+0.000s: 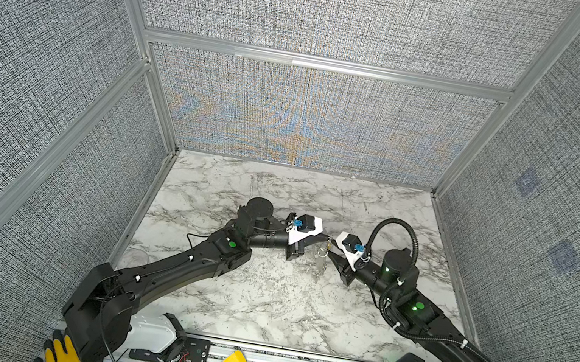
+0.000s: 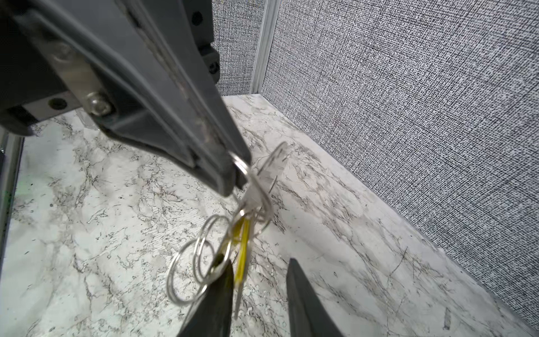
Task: Remove the keys from the keyring
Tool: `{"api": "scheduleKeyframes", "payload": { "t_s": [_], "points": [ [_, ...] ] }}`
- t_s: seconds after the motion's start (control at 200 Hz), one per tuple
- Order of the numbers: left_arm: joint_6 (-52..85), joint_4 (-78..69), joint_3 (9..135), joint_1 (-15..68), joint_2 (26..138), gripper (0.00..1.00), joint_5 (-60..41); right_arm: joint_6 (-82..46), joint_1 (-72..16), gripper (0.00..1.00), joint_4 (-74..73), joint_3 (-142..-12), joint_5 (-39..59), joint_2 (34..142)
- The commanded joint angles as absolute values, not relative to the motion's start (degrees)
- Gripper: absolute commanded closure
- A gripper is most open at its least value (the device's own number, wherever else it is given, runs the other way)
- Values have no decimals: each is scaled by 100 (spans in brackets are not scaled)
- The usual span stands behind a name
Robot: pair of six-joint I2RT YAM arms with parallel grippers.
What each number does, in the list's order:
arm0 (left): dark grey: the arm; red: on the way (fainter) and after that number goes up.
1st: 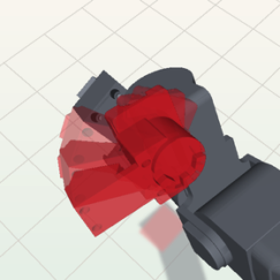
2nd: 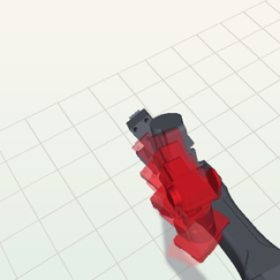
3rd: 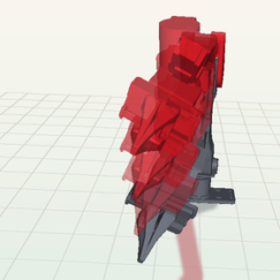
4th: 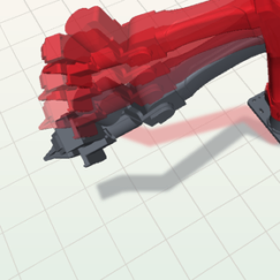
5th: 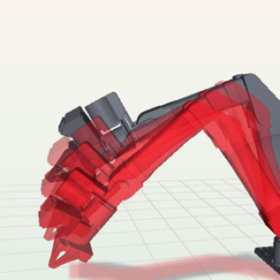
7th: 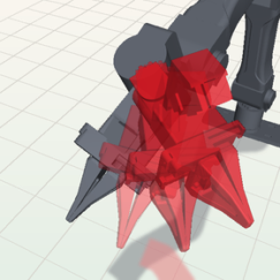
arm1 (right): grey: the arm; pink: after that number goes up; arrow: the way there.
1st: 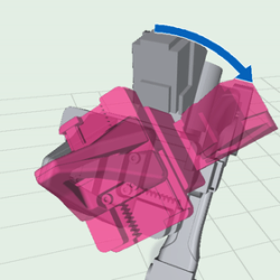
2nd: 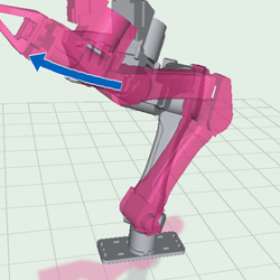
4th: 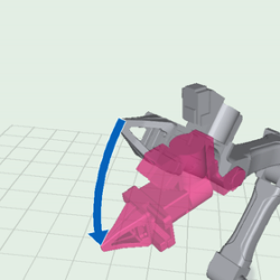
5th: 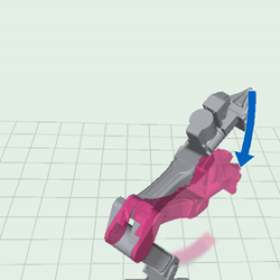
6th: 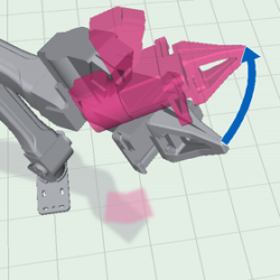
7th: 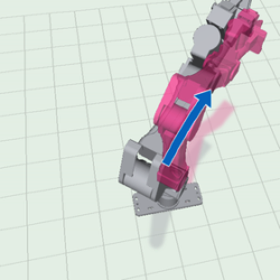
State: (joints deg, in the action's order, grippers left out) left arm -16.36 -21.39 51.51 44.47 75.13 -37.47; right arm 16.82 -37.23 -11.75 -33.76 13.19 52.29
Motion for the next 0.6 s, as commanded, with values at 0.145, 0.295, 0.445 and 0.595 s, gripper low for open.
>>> {"api": "scheduleKeyframes", "payload": {
  "t_s": [0.145, 0.295, 0.445, 0.595],
  "points": [
    [-1443, -2569, 5093, 4441, 7525, 100, -3744, 1585, -3820, 70, -1703, -3352, 1257, 5299],
    [-1446, -2598, 5072, 4447, 7523, 100, -3753, 1657, -3837, 78, -1677, -3357, 1410, 5343],
    [-1471, -2613, 5081, 4442, 7517, 100, -3761, 1854, -3858, 91, -1558, -3392, 1496, 5340],
    [-1472, -2602, 5079, 4439, 7533, 100, -3806, 2250, -3913, 99, -1255, -3491, 1562, 5320]
  ]
}}
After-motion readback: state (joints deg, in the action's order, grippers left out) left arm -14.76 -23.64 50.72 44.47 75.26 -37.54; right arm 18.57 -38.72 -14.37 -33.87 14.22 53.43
